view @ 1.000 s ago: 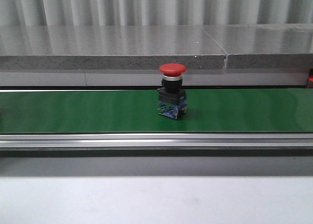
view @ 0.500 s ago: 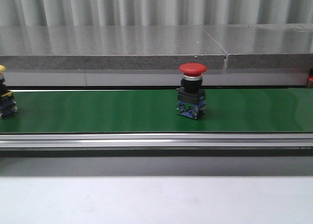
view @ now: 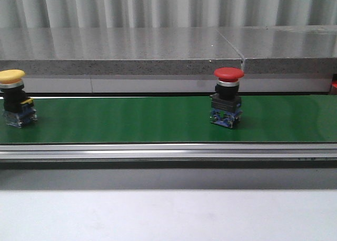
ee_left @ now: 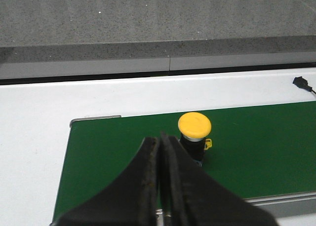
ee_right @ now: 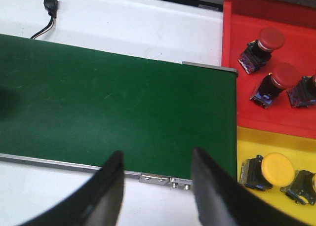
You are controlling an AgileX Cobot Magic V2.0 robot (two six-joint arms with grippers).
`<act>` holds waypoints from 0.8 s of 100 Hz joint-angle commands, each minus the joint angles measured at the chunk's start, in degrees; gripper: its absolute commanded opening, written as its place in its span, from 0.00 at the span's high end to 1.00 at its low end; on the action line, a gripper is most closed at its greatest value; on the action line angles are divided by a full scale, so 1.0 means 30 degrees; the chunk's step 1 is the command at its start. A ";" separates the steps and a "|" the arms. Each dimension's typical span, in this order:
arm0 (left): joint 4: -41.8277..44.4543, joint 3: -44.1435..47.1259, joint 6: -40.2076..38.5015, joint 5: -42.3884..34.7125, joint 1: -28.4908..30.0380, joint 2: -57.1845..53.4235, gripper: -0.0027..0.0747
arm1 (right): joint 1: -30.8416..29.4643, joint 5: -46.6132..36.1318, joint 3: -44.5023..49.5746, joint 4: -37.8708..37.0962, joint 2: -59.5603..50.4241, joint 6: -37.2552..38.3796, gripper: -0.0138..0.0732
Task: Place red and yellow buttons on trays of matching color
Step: 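Grasp the red button at the belt's end with the right gripper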
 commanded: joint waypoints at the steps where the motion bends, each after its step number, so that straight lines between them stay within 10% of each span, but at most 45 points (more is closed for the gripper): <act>1: -0.0335 -0.0579 0.0018 -0.1539 -0.0132 -0.0002 0.99 | 0.0000 -0.0876 -0.0628 -0.0012 -0.0270 -0.0141 0.17; 80: -0.0335 -0.0484 0.0018 -0.1539 -0.0132 0.0035 0.99 | 0.5468 -0.0574 -0.2641 0.1570 0.7830 -0.1617 0.11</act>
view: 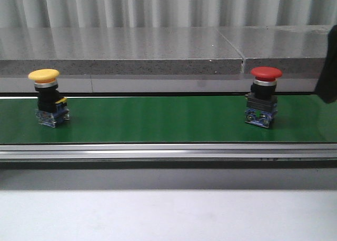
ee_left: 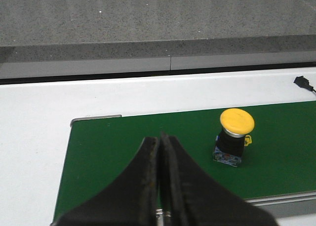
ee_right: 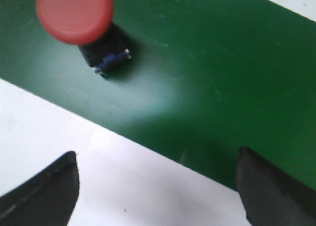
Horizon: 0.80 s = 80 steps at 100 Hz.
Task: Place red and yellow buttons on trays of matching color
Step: 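Grasp the red button at the belt's end with the right gripper, then lower the red button into the red tray and open the right gripper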
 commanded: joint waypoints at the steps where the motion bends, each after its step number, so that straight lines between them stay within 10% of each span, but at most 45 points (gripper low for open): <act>1: -0.0335 -0.0528 -0.0017 -0.1496 -0.0132 0.0035 0.99 | 0.0452 -0.0900 -0.1411 0.0143 0.0589 -0.0252 0.11; 49: -0.0335 -0.0528 -0.0017 -0.1496 -0.0132 0.0035 0.99 | 0.0668 -0.0824 -0.4780 0.0160 0.4849 -0.0252 0.13; 80: -0.0335 -0.0528 -0.0017 -0.1496 -0.0132 0.0035 0.99 | 0.0604 0.0008 -0.4848 0.0160 0.5022 -0.0226 0.69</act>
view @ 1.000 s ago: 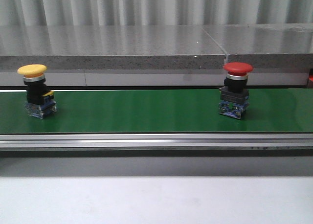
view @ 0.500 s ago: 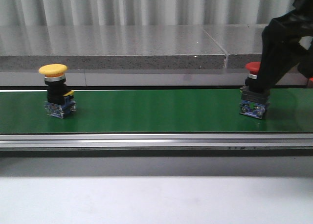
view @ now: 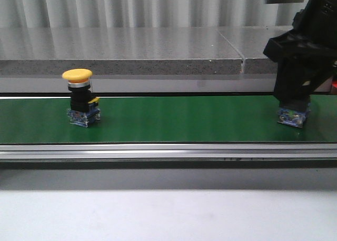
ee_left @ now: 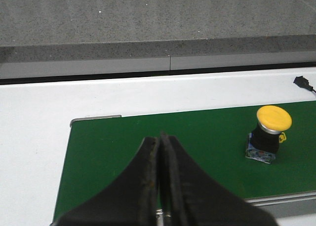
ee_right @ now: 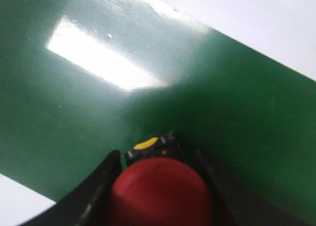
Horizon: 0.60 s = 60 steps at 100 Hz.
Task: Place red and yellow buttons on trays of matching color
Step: 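Lower the red button into the red tray and open the right gripper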
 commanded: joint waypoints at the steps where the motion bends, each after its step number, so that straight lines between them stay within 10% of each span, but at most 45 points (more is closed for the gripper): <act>1: -0.0335 -0.0528 -0.0017 -0.1496 -0.0132 0.0035 0.99 | -0.0083 0.0115 -0.0694 0.0088 -0.0695 -0.0157 0.69; 60: -0.0335 -0.0528 -0.0017 -0.1496 -0.0132 0.0035 0.99 | -0.8250 0.4851 -0.8557 0.0082 -0.0635 -0.0115 0.70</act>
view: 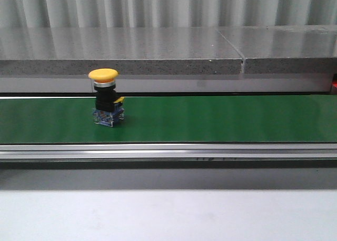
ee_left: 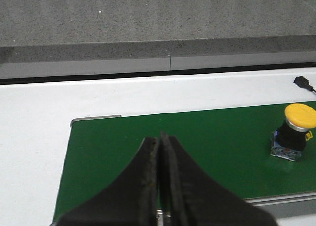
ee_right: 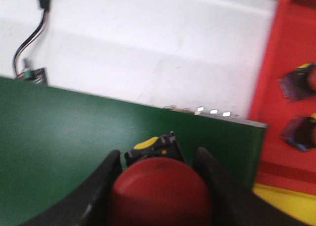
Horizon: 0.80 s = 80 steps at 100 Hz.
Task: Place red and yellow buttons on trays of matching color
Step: 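Lower the red button into the red tray and open the right gripper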
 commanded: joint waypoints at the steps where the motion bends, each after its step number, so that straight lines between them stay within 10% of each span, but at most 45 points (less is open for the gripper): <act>1: -0.0335 -0.0528 -0.0017 -0.1496 -0.0132 0.0035 0.99 | -0.1566 -0.0394 -0.1588 0.0082 -0.0617 -0.0115 0.70; 39: -0.0335 -0.0528 -0.0017 -0.1496 -0.0132 0.0035 0.99 | -0.6873 -0.1517 -0.5737 0.0540 0.2993 0.0085 0.70; 80: -0.0335 -0.0528 -0.0017 -0.1496 -0.0132 0.0035 0.99 | -0.7668 -0.1130 -1.0685 0.1837 0.8502 0.0147 0.70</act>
